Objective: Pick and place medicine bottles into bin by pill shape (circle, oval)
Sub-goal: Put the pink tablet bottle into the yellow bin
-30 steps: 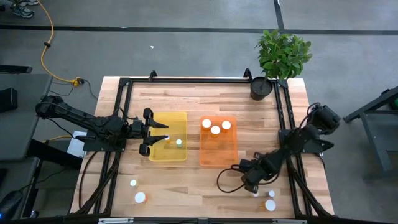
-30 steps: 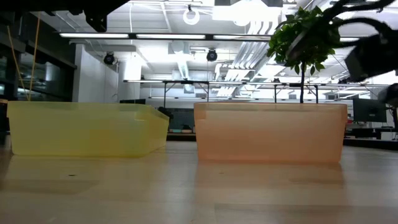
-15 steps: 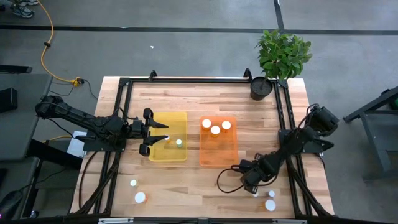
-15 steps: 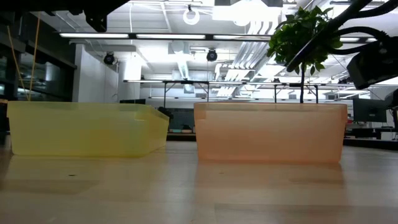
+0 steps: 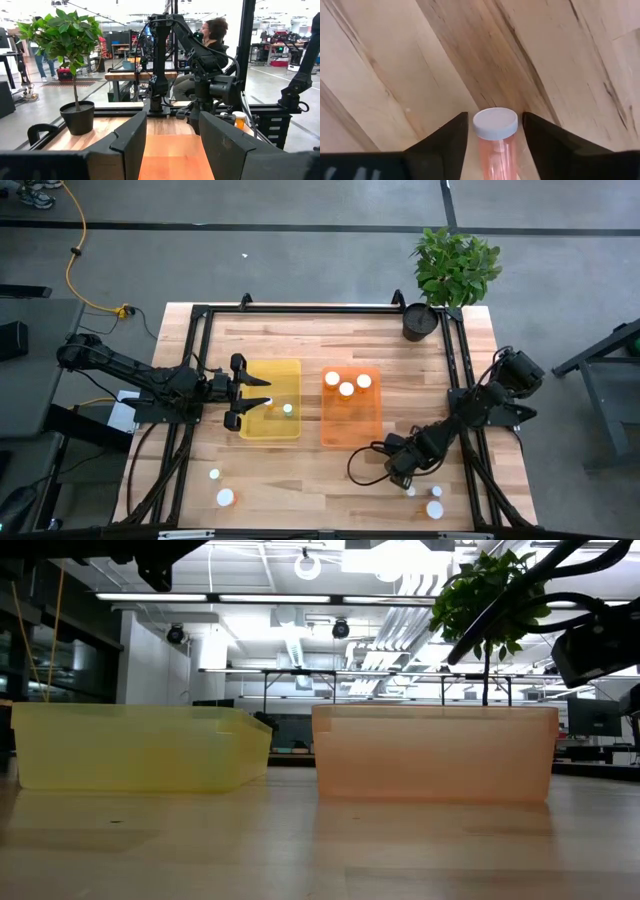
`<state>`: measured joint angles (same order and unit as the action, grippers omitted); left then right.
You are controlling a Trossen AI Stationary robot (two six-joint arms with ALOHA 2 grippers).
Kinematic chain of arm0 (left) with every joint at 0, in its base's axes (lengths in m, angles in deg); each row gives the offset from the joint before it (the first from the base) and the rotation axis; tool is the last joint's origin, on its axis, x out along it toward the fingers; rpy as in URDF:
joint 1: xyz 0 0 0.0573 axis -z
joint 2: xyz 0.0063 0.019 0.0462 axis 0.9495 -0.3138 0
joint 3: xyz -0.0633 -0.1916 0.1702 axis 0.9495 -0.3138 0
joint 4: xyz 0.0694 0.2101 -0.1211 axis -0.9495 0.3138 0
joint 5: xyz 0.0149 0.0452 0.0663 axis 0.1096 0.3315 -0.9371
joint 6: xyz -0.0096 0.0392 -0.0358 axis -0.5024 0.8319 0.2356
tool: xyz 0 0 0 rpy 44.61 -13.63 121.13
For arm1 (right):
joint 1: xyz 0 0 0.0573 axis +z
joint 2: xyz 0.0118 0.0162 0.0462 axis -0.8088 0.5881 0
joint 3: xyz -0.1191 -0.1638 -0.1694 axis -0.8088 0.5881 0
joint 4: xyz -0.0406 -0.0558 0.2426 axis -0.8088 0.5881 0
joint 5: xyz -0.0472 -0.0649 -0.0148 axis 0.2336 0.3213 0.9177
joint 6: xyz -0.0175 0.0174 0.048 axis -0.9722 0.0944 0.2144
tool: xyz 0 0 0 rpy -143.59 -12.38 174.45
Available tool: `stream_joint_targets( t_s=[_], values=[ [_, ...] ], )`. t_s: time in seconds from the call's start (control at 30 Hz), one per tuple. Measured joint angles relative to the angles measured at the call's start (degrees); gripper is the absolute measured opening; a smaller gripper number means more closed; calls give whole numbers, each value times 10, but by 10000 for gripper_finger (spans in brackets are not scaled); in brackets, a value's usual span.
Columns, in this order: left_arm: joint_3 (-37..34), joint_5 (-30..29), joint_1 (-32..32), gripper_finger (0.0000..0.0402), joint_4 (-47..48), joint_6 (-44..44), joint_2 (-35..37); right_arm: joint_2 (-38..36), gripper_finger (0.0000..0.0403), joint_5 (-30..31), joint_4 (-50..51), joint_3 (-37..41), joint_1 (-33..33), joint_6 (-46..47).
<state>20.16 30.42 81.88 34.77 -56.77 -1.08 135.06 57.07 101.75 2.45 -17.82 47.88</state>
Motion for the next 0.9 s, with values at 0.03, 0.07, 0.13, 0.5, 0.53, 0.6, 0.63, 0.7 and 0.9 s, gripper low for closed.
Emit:
stream_joint_targets(
  t_s=[0.03,0.07,0.13,0.5,0.53,0.6,0.63,0.7,0.9],
  values=[
    [0,0,0,169,0,0,0,0,171,1,1,0,0,0],
    [0,0,0,169,0,0,0,0,161,2,2,0,0,0],
    [0,0,0,169,0,0,0,0,137,4,7,0,0,-2],
    [0,0,0,169,0,0,0,-30,89,15,17,2,-1,-104],
    [0,0,0,169,0,0,0,-43,91,27,20,2,0,-106],
    [0,0,0,169,0,0,0,-71,93,58,31,2,6,-107],
    [0,0,0,169,0,0,0,-88,93,83,33,2,10,-107],
    [0,0,0,169,0,0,0,-123,93,144,26,1,19,-112],
    [0,-35,0,169,0,0,0,-186,94,309,-72,1,23,-209]
  ],
)
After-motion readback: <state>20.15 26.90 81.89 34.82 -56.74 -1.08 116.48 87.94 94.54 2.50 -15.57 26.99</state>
